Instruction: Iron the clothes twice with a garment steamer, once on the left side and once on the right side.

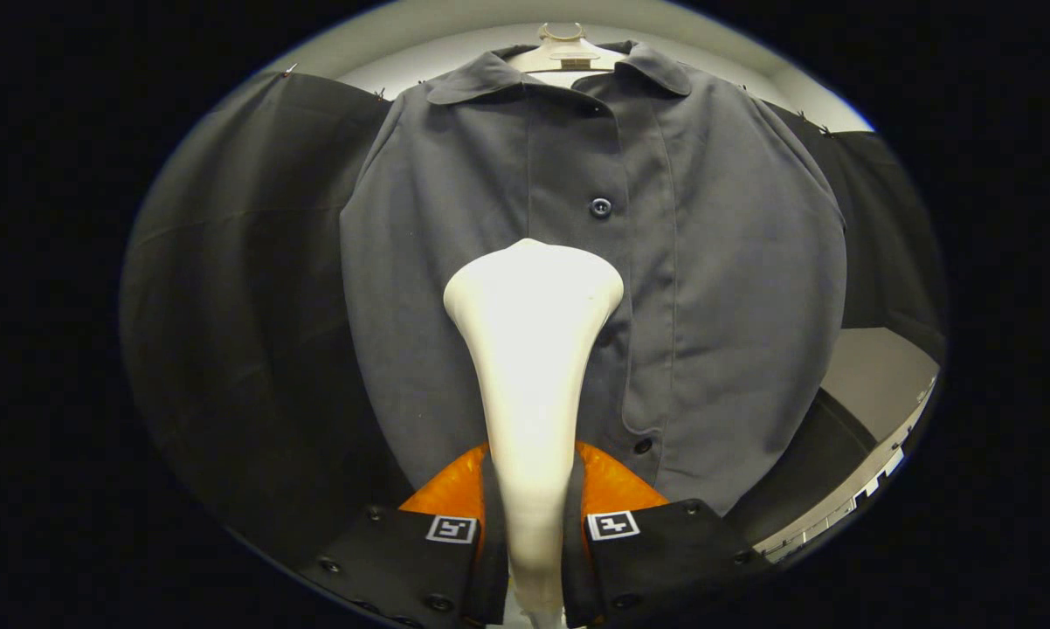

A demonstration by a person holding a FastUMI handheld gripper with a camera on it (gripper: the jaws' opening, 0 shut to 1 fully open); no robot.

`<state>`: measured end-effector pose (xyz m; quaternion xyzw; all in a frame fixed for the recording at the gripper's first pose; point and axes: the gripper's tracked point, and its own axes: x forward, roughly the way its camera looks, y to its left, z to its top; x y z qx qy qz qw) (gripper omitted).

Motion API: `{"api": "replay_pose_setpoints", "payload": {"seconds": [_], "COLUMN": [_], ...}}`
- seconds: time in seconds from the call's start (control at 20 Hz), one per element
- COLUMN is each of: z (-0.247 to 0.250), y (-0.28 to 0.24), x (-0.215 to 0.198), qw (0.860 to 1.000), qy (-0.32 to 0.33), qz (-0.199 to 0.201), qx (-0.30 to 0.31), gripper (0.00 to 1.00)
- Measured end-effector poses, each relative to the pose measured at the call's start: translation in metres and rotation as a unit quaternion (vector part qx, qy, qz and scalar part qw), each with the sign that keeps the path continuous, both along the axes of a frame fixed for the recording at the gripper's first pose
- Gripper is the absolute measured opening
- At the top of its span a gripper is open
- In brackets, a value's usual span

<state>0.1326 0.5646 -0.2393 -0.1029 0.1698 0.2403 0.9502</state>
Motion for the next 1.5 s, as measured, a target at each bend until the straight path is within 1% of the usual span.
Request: {"api": "replay_pose_setpoints", "payload": {"seconds": [0.2, 0.4, 0.75, 1.3, 1.5], "z": [-0.024, -0.052, -0.104, -0.161, -0.169], "y": [-0.002, 0.0, -0.017, -0.036, -0.039], "x": [-0.007, -0.015, -0.027, -0.034, -0.039], "qw": [1.0, 1.0, 0.999, 0.997, 0.996], "qy": [-0.003, 0.01, 0.036, 0.057, 0.07], "qz": [0.0, 0.0, -0.004, -0.004, -0.004], "qx": [-0.029, -0.02, -0.031, -0.055, -0.055], "gripper": [0.33, 0.32, 0.33, 0.33, 0.33]}}
